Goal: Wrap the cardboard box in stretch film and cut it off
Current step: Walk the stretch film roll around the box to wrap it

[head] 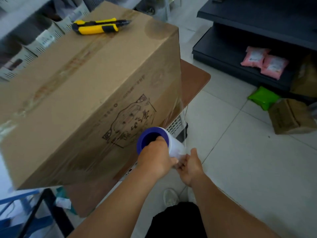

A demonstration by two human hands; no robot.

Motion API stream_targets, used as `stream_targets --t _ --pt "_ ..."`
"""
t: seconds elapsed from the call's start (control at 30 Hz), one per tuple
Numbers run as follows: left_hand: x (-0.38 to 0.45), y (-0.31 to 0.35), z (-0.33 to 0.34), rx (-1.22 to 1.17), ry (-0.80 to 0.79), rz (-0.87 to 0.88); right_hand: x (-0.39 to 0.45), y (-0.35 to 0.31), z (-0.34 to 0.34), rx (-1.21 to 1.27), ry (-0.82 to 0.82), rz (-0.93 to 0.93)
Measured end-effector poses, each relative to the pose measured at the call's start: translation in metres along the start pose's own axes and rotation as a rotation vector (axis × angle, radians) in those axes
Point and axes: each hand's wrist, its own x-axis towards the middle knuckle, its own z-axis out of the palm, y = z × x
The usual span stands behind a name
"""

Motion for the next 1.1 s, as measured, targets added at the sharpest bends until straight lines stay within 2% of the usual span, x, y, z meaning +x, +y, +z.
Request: stream_targets --t 0.3,0.77,1.1 --pt "-0.025 -0.028 0.004 0.012 0.025 -0.001 -0.018 0.035 0.008 -0.016 -0.012 0.029" --pt "-0.053 -0.100 0.015 0.089 0.011 0.191 -0.053 0.115 0.019 0.144 0.005 -0.152" --pt "-0.074 -0.133 0.027 0.116 0.012 0.184 -0.050 0.160 0.016 0.076 0.010 -0.118"
